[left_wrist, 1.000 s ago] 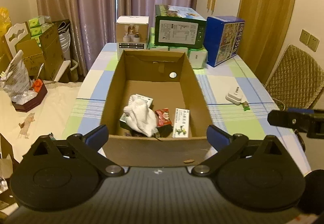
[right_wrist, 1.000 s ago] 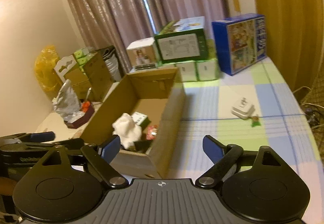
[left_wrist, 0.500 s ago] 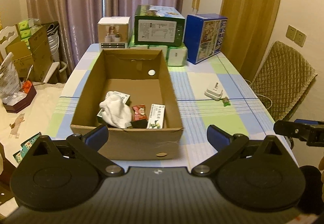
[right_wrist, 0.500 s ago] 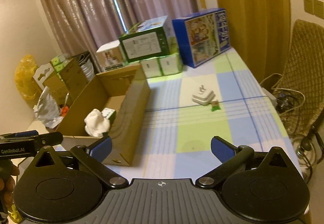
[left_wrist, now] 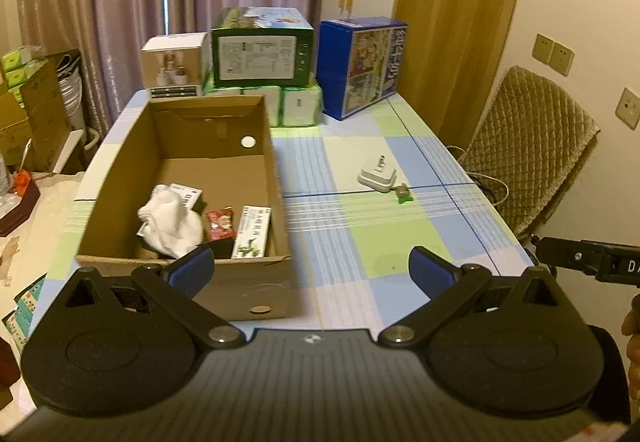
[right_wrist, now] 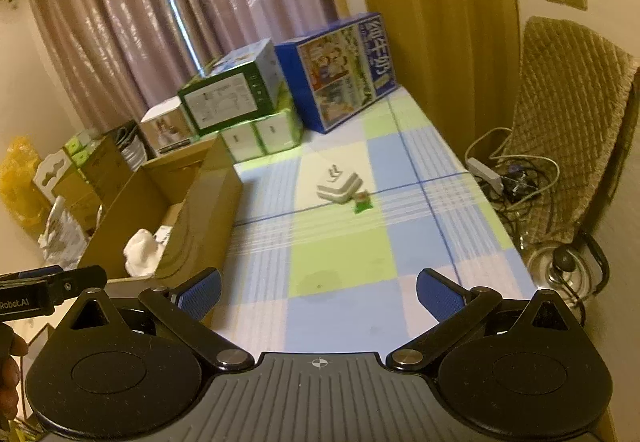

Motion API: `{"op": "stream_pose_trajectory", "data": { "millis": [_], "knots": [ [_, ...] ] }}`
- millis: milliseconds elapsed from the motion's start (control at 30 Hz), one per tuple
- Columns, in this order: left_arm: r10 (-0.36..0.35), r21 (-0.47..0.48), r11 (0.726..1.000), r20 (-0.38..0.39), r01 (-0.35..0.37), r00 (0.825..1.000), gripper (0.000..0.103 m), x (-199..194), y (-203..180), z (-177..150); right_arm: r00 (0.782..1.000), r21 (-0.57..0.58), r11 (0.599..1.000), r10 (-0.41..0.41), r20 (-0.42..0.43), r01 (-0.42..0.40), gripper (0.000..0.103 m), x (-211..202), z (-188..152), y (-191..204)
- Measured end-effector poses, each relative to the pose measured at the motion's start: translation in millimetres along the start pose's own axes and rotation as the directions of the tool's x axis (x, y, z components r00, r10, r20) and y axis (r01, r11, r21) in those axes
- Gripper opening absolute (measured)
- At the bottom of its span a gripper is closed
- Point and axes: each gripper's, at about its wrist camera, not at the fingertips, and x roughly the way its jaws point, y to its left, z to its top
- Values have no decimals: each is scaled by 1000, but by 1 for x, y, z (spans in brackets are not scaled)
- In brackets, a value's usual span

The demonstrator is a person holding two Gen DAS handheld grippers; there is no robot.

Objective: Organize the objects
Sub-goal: 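Withdraw both tools from the box toward the white plug adapter, then approach the white plug adapter with the left tool and the candy with the right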

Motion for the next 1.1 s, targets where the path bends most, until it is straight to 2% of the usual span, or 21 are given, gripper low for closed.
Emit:
{"op": "stream_pose_trajectory", "data": {
  "millis": [700, 1100],
  "knots": [
    [-68, 63, 996, -24, 69, 997, 102, 49, -38, 18, 999, 26, 999, -33, -10, 33, 101, 16, 7, -33],
    [-117, 108, 986, -60, 123, 991, 102, 111, -44, 42, 997, -29, 997, -76, -20, 76, 101, 67, 28, -44]
  ]
}}
